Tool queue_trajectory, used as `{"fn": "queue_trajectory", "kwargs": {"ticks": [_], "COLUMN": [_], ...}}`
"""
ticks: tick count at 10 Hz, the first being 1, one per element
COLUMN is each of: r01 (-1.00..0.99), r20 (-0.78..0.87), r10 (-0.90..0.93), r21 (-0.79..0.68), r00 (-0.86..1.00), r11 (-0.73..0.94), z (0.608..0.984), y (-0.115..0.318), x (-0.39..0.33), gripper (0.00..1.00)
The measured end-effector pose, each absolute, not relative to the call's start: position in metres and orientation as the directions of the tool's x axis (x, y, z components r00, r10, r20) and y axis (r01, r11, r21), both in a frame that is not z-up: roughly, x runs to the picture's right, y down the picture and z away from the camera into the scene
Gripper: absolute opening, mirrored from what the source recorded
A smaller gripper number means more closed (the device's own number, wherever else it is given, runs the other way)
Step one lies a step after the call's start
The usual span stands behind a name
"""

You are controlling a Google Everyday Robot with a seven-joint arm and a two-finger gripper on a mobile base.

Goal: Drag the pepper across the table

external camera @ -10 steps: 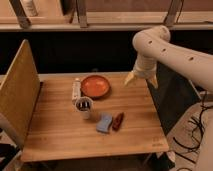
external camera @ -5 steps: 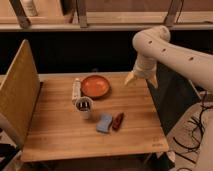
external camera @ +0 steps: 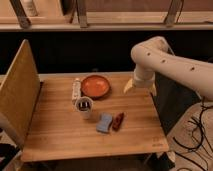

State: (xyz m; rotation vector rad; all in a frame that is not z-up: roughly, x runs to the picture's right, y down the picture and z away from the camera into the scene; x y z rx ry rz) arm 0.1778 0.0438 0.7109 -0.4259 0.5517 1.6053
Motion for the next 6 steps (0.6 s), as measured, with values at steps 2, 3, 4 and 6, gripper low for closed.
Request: {"fn": "queue_trajectory", "kwargs": {"ticks": [2,3,4,6], "r01": [-0.989,-0.988,-0.987,-0.994], "r20": [-0.577,-0.587,-0.599,-0.643], "r10": [0.804,0.795,0.785,0.758], "r21": [0.102,0.1,0.098,0.068], "r00": [-0.143,-0.156,-0.161,-0.112], "r11": [-0.103,-0.12,-0.128,-0.088], "z": [0.718,0.723,0.726,0.734], "y": [0.073,0.086,0.096,0.123], "x": [0.174,0.169,0.165,0.143], "gripper": [0.8,0.8,0.8,0.8]}}
